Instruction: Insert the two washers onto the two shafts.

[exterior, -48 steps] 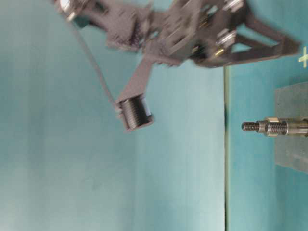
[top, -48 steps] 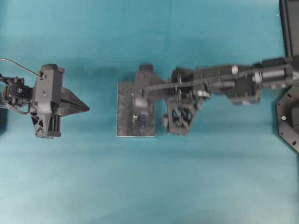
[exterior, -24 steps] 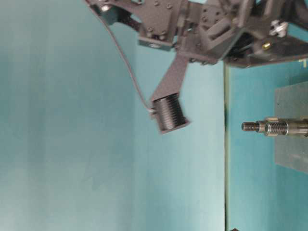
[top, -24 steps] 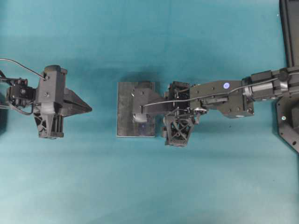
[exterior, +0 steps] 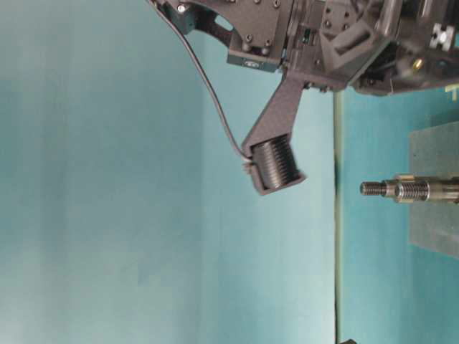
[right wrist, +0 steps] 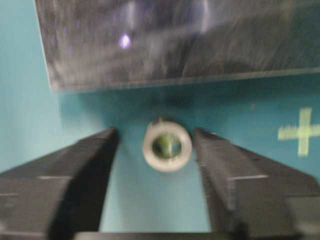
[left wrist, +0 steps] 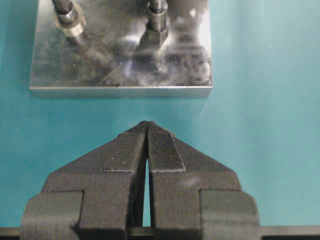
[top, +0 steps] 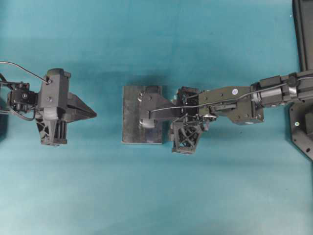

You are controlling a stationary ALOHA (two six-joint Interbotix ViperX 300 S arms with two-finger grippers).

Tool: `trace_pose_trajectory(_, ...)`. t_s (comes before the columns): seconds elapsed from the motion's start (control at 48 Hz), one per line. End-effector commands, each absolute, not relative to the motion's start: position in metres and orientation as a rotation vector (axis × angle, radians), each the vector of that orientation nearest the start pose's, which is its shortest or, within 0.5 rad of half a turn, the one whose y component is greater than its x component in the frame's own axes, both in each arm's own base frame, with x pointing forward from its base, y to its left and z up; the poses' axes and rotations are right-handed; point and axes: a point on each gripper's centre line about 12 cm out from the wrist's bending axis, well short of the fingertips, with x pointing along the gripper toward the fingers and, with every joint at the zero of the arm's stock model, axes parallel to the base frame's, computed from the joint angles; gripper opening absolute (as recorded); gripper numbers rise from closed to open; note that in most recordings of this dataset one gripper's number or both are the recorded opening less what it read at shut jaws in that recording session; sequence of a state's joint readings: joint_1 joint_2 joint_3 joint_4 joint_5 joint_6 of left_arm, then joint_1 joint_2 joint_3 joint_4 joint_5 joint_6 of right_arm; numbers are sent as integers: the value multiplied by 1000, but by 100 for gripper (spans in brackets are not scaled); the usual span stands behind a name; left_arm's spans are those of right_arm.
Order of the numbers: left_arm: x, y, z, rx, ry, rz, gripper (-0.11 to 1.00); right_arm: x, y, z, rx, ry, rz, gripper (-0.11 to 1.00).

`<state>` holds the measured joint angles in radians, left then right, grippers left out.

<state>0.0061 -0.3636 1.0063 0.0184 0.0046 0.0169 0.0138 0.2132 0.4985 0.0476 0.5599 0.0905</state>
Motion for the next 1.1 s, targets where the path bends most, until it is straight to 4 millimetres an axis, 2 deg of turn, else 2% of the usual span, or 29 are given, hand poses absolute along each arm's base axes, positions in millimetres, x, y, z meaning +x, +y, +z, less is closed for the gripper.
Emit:
trace_pose_trajectory(0.0,290,1,188,35,609,-8,0,386,8,106,129,1247,-56,53)
trace_pose_trajectory(0.208,290,0,187,35,612,-10,0,381,8,103,124,1282,-54,44)
trace_pose_trajectory(0.479,290,0,186,35,615,-10,0,379,9,101,125,1287,-54,41)
trace_pose_trajectory(0.646,290,0,186,35,615,-10,0,380,7,109,111,1275,-53,34)
trace_pose_trajectory(0.916,291,0,186,36,615,-11,0,398,0,169,56,1202,-52,34)
trace_pose_trajectory(1.083,291,0,186,36,615,-11,0,419,0,199,36,1154,-43,34)
